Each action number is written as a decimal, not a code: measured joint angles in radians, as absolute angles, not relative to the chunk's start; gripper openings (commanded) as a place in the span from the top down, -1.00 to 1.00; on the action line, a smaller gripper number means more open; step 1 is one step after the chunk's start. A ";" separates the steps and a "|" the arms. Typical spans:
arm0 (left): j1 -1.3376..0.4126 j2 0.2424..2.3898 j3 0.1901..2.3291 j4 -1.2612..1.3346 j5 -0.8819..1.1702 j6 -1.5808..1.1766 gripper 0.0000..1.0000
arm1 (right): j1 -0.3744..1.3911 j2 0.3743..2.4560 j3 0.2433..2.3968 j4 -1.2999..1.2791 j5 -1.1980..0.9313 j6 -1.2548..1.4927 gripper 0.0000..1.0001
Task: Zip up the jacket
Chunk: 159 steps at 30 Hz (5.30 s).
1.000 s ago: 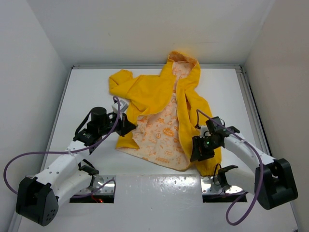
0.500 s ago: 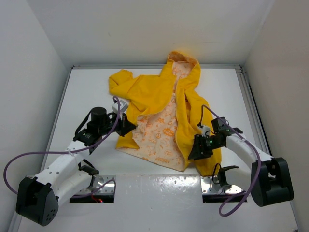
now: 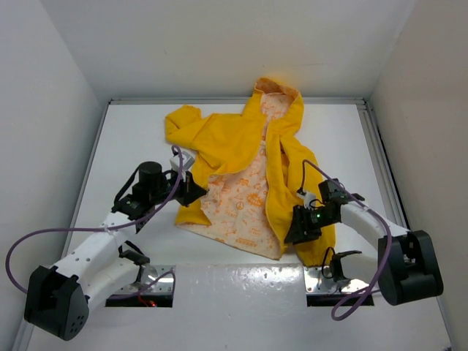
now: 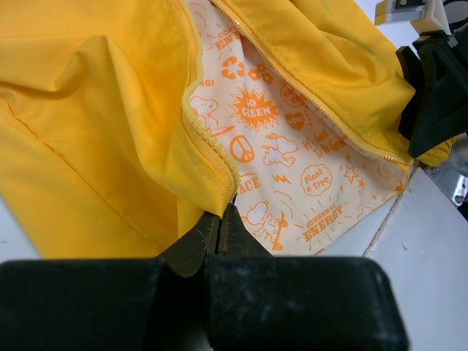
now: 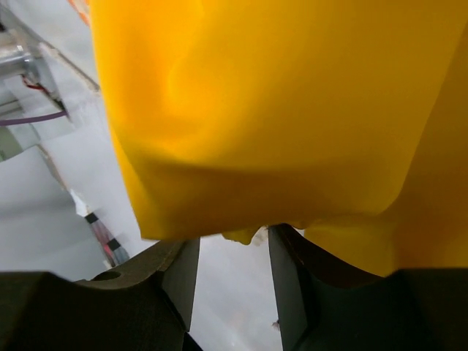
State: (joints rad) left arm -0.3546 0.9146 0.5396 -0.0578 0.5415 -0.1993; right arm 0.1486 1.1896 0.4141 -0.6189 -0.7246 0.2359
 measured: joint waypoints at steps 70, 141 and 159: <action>-0.362 0.919 0.533 -0.037 0.587 -0.210 1.00 | 0.363 1.343 0.778 -1.007 -0.540 0.070 -0.30; -0.370 0.929 0.525 -0.008 0.663 -0.248 1.00 | 0.283 1.172 0.513 -0.097 -0.773 0.624 1.00; -0.414 0.993 0.528 0.042 0.690 -0.300 1.00 | 0.455 0.878 0.423 -0.306 -0.070 0.505 1.00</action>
